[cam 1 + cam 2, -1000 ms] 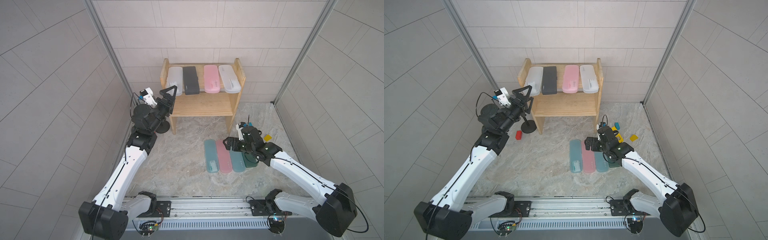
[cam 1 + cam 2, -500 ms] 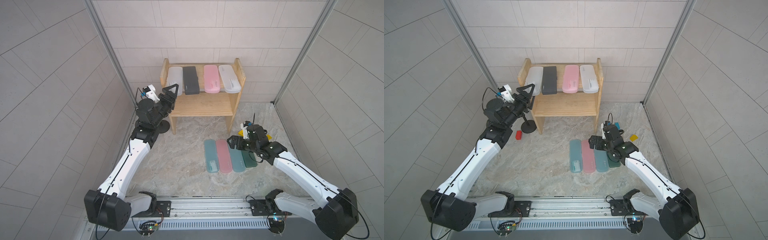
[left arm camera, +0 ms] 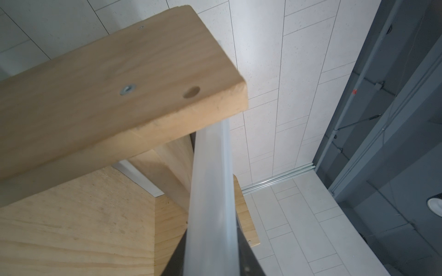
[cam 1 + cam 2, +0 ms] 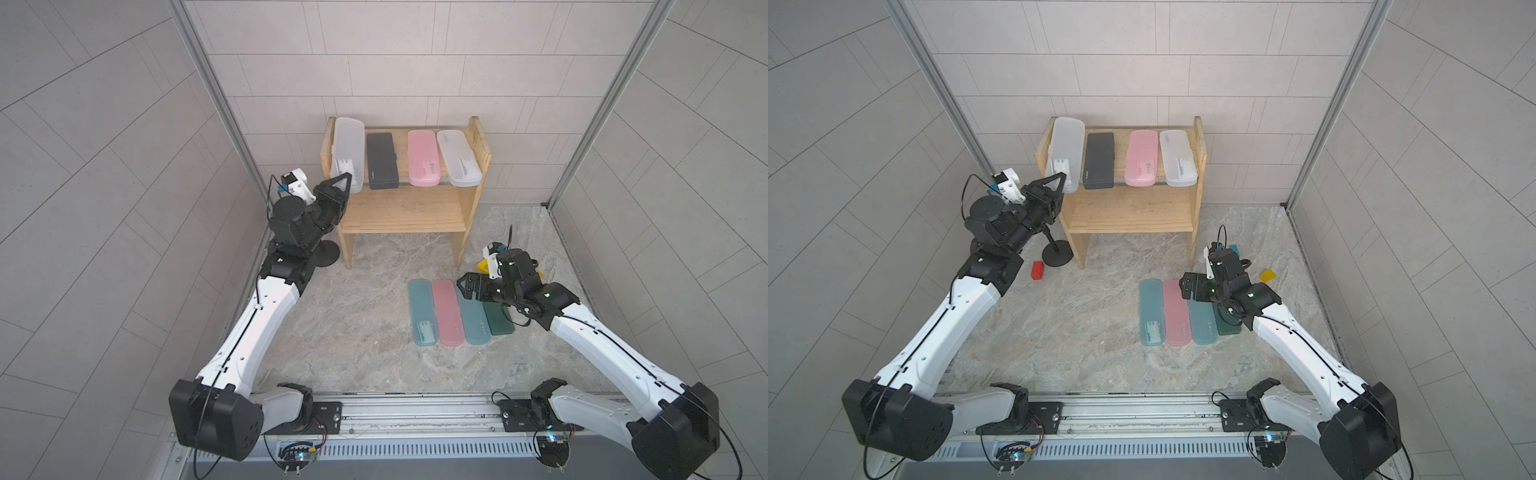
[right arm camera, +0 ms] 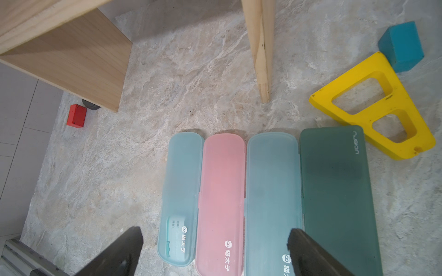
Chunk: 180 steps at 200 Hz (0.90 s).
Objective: Remove the pencil cases from the shelf
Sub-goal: Pick up the pencil case from the shelf.
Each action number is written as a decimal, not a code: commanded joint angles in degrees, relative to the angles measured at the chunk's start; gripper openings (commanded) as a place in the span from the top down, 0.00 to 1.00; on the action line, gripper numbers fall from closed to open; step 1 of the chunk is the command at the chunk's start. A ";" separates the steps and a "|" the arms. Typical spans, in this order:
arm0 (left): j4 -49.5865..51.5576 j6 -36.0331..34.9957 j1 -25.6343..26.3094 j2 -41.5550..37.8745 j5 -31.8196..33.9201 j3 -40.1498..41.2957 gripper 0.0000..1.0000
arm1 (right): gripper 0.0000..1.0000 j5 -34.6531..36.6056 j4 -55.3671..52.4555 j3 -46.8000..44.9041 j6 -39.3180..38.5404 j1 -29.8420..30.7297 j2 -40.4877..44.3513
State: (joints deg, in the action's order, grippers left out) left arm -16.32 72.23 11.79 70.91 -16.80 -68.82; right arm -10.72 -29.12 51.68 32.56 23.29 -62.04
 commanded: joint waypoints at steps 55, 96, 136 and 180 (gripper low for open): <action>-10.03 -2.47 -0.69 -6.59 -0.46 5.34 0.88 | 0.00 2.42 -7.64 4.77 -1.09 -0.09 7.99; -15.15 -11.13 -0.66 -11.14 -2.39 5.80 0.86 | 0.00 4.17 -11.02 6.33 -1.36 -0.12 13.21; -17.26 -16.58 -0.56 -14.65 -5.79 6.19 0.90 | 0.00 5.53 -17.62 13.15 -2.45 -0.15 14.86; -14.34 -29.51 -0.43 -24.85 -7.84 15.49 0.95 | 0.00 5.36 -18.49 18.78 0.09 -0.11 17.42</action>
State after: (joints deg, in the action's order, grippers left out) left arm -30.06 52.42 11.38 51.05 -22.20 -56.80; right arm -5.72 -45.67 68.03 31.29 23.29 -46.28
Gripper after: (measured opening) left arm 0.234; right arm 0.997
